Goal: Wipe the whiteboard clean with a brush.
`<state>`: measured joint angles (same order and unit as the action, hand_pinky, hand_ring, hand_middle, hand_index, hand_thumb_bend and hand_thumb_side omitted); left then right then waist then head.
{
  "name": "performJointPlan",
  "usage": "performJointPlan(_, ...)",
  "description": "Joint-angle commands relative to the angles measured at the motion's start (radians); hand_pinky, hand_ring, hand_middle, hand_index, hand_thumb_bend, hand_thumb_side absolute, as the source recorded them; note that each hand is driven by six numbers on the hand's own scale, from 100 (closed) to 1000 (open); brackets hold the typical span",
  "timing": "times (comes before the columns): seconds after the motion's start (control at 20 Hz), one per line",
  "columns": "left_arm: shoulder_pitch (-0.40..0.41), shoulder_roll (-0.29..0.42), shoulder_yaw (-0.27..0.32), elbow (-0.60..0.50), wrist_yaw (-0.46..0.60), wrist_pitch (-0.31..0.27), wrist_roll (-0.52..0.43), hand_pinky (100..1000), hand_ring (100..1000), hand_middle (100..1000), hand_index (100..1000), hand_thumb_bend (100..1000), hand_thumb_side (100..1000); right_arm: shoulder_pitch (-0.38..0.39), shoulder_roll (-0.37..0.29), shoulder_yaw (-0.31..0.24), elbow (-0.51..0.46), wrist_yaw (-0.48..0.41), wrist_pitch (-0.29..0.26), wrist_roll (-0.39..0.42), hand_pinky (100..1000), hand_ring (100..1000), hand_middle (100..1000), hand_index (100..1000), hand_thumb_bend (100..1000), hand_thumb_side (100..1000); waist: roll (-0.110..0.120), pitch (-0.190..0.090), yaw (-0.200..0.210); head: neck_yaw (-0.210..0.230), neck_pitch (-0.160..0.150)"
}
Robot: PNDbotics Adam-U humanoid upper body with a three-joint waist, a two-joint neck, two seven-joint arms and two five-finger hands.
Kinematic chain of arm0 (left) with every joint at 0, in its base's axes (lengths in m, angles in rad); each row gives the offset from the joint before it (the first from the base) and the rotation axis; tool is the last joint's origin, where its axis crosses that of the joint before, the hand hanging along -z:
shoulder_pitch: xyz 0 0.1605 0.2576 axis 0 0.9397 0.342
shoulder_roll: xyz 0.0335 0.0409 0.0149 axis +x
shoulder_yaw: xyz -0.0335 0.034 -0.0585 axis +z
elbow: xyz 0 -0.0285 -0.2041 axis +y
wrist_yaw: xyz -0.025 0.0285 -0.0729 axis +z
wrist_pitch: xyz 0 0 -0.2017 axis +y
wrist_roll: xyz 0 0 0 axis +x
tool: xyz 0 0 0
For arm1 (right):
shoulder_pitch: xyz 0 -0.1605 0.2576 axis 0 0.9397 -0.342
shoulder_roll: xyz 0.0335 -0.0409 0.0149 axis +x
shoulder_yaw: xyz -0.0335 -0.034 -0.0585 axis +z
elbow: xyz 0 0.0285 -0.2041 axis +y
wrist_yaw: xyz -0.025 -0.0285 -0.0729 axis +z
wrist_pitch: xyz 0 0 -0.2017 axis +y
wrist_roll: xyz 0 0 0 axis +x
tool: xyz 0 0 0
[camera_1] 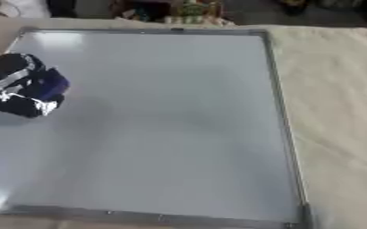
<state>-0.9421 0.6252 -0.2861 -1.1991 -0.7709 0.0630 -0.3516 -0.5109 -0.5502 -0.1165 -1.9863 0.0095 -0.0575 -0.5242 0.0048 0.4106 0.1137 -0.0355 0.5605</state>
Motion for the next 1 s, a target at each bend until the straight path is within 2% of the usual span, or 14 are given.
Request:
performJointPlan(0.05, -0.040, 0.027, 0.063, 0.075, -0.025, 0.017, 0.032, 511, 532, 326, 100, 171, 323, -0.015, -0.034, -0.012, -0.014, 0.009, -0.007, -0.002, 861, 863, 708, 843, 100, 1000, -0.001, -0.015, -0.004, 0.012, -0.021)
performJointPlan(0.5, -0.119, -0.009, 0.168, 0.264, -0.053, 0.076, 0.117, 501, 520, 306, 100, 162, 337, -0.026, -0.037, -0.011, -0.014, 0.013, -0.012, -0.002, 861, 863, 708, 844, 100, 1000, -0.008, 0.013, -0.016, 0.024, -0.048)
performJointPlan(0.8, -0.149, -0.035, 0.213, 0.337, -0.018, 0.124, 0.180, 487, 508, 281, 100, 145, 345, -0.035, -0.039, -0.011, -0.014, 0.013, -0.015, -0.001, 861, 863, 708, 843, 100, 1000, -0.014, 0.029, -0.025, 0.029, -0.062)
performJointPlan(1.0, -0.160, -0.044, 0.219, 0.364, -0.002, 0.133, 0.201, 490, 510, 284, 100, 159, 349, -0.039, -0.039, -0.010, -0.014, 0.013, -0.016, 0.001, 861, 863, 707, 843, 100, 1000, -0.016, 0.037, -0.028, 0.033, -0.069)
